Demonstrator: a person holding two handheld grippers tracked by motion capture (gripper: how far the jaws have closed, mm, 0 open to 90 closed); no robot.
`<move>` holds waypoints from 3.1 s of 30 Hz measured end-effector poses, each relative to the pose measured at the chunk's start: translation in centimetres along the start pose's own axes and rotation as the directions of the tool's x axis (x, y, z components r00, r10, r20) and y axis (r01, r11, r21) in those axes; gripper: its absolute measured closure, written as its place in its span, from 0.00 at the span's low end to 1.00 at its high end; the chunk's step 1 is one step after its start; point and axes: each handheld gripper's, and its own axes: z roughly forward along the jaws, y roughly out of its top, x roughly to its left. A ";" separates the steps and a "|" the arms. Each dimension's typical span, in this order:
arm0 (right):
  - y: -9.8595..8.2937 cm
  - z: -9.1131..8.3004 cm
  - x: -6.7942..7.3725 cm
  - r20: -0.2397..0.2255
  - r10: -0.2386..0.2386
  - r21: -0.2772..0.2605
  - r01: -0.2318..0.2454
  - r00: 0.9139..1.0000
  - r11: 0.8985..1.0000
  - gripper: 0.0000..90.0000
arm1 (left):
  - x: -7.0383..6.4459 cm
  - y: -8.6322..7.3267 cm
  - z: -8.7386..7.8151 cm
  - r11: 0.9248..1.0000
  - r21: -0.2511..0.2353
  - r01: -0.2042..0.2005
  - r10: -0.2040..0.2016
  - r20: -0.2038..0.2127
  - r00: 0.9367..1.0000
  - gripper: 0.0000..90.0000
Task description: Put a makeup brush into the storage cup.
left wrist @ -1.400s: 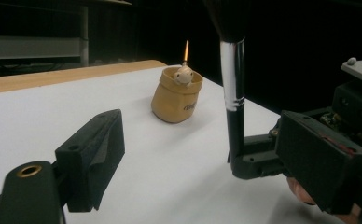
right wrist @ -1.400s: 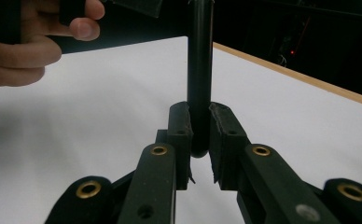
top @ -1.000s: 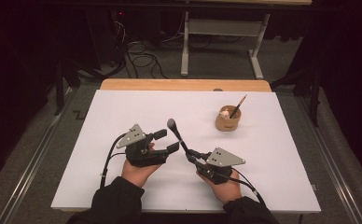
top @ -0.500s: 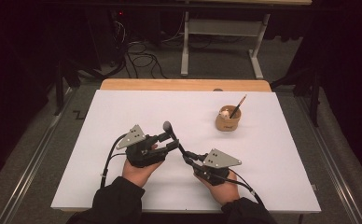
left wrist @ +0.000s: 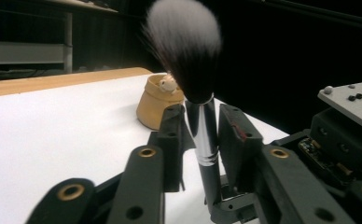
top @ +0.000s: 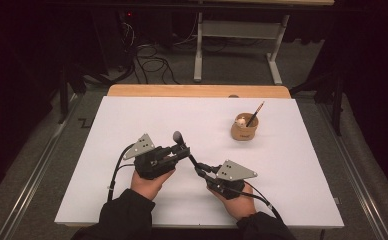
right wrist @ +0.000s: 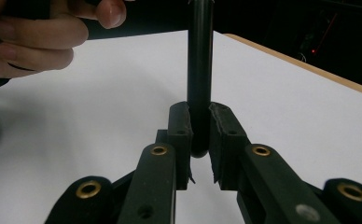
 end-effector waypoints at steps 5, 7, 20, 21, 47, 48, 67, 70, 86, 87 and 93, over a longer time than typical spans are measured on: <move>0.0 0.0 0.0 0.000 -0.003 -0.001 0.003 1.000 1.000 0.90 | 0.0 0.0 0.0 1.000 -0.006 0.001 -0.001 0.010 1.000 0.83; 0.0 0.0 0.0 0.000 -0.004 -0.003 0.004 1.000 1.000 0.90 | 0.0 0.0 0.0 1.000 -0.008 0.002 -0.002 0.014 1.000 0.84; 0.0 0.1 0.1 -0.001 -0.007 -0.005 0.007 1.000 1.000 0.90 | -0.1 -0.1 0.0 1.000 -0.025 0.016 -0.015 0.056 0.998 0.87; 0.0 0.1 0.1 0.000 -0.008 -0.006 0.008 1.000 1.000 0.90 | -0.1 -0.1 0.0 1.000 -0.024 0.013 -0.012 0.057 0.998 0.87; 0.5 0.0 0.2 -0.015 0.088 -0.031 -0.088 0.996 0.996 0.67 | -1.1 -0.5 0.7 0.993 0.077 -0.090 0.089 0.018 0.996 0.87; 0.5 0.0 0.2 -0.013 0.089 -0.032 -0.090 0.996 0.995 0.67 | -1.1 -0.5 0.7 0.992 0.081 -0.092 0.091 0.020 0.996 0.87; 1.0 -0.2 0.5 0.022 0.084 -0.065 -0.083 0.996 0.994 0.73 | -1.9 -1.1 1.5 0.985 0.123 -0.118 0.115 0.030 0.993 0.87; 1.0 -0.2 0.6 0.020 0.080 -0.067 -0.078 0.997 0.995 0.77 | -1.9 -1.1 1.6 0.986 0.122 -0.117 0.114 0.030 0.993 0.87; 1.0 -0.2 0.8 0.014 0.077 -0.079 -0.076 0.997 0.994 0.88 | -1.9 -1.1 1.5 0.986 0.121 -0.113 0.110 0.033 0.993 0.87; 1.1 -0.2 0.8 0.015 0.077 -0.078 -0.075 0.997 0.994 0.88 | -1.9 -1.1 1.5 0.986 0.121 -0.113 0.109 0.033 0.993 0.87; 1.1 -0.2 0.9 0.018 0.073 -0.078 -0.071 0.997 0.994 0.89 | -1.9 -1.1 1.6 0.987 0.119 -0.110 0.107 0.032 0.994 0.87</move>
